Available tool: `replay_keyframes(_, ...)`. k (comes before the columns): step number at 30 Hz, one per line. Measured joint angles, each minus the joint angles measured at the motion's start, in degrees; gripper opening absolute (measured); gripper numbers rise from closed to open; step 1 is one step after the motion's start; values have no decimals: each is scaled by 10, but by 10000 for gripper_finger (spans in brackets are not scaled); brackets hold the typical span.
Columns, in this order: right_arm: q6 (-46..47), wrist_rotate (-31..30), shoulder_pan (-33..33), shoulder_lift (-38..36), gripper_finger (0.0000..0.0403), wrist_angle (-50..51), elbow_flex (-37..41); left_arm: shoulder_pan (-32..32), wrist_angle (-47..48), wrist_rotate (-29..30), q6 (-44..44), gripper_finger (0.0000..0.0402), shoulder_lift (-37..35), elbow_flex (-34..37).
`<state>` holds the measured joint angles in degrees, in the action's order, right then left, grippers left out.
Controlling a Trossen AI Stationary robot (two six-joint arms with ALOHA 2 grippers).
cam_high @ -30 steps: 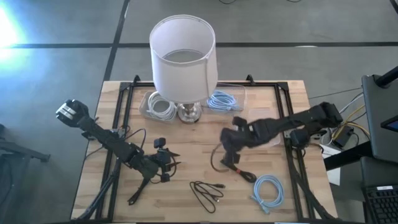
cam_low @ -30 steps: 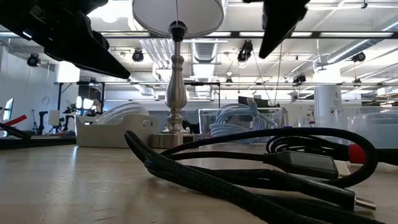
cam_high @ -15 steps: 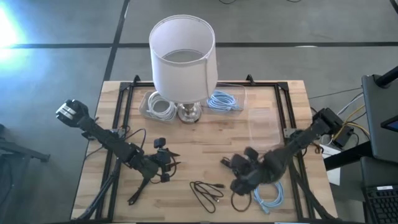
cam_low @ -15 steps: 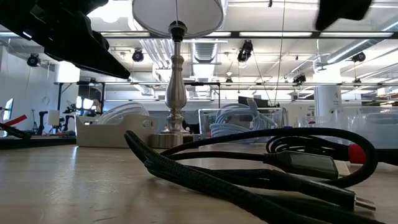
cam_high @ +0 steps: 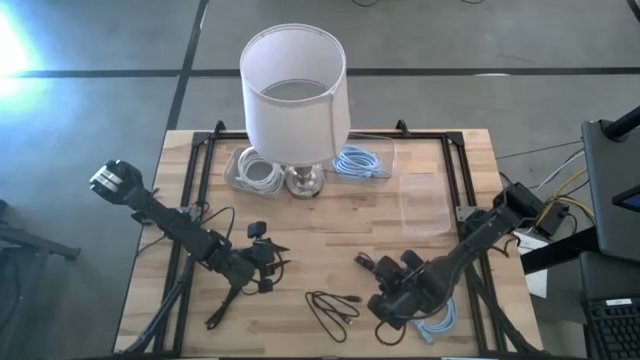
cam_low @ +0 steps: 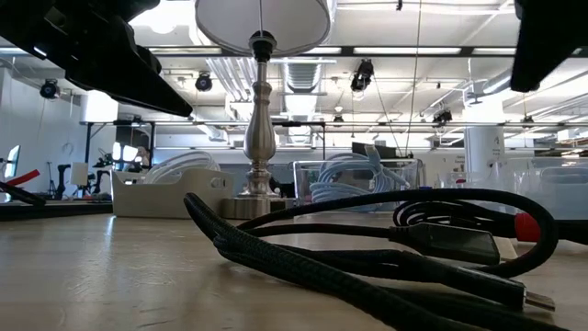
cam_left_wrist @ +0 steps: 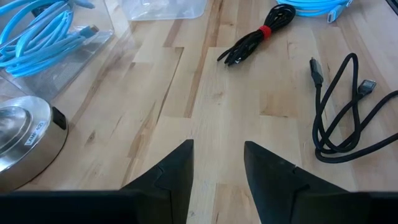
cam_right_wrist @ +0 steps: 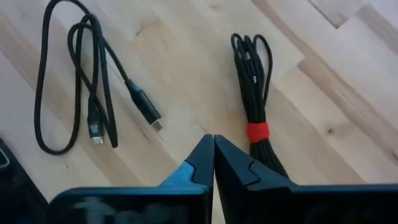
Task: Pick & Place USB Port
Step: Put the blue HDMI cable into the left transparent bin
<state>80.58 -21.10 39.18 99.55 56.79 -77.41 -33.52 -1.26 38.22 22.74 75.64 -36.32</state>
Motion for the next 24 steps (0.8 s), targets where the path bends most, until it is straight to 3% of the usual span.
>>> replay_keyframes(8, 19, -4, 9, 0, 11, 20, 0, 0, 0, 0, 0, 145, 0, 0)
replay_keyframes(15, 18, -5, 16, -1, 61, 25, 1, 0, 0, 0, 0, 145, 0, 0)
replay_keyframes(17, 11, 22, 16, -2, 79, 29, 0, 0, 0, 0, 0, 145, 0, 0)
replay_keyframes(24, 23, 200, 28, -1, 130, 91, 22, 0, 0, 0, 0, 145, 0, 0)
